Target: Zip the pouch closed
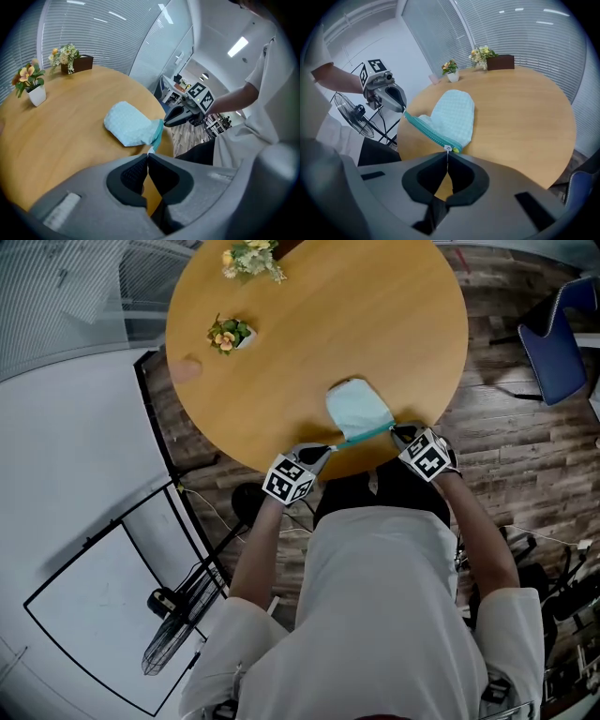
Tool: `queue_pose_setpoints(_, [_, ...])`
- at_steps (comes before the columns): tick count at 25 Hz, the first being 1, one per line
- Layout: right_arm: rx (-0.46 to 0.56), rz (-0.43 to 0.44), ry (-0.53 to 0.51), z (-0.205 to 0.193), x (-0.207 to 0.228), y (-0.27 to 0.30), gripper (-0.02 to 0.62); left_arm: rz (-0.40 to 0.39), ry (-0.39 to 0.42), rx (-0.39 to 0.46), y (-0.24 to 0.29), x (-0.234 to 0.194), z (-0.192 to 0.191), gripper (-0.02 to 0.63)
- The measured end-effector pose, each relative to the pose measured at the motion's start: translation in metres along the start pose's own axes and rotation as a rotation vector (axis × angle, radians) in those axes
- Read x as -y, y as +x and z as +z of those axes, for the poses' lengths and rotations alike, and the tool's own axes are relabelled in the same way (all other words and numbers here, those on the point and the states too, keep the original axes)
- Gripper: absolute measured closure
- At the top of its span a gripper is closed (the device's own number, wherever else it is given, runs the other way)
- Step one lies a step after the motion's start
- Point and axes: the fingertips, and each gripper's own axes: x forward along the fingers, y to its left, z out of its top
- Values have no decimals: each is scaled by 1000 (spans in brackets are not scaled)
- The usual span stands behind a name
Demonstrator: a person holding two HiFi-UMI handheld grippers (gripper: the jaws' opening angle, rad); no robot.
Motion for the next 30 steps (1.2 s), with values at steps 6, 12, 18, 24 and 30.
queue_pose_setpoints(6, [-26, 16, -2, -11, 1, 11, 585, 31, -30, 10, 10, 3, -9, 584])
queue_pose_setpoints(12, [-39, 0, -16, -13, -5, 5, 508, 52, -41, 34, 7, 8, -17, 555])
queue_pose_setpoints(18, [-19, -47, -28, -11, -11, -12, 506, 75, -51, 100, -4, 11, -19, 503])
queue_pose_setpoints(24, [55, -117, -34, 4, -35, -49, 506, 117, -61, 212, -42, 31, -19, 505])
queue_pose_setpoints(30, [160, -196, -42, 23, -72, -94, 507, 183, -20, 308, -88, 63, -23, 505])
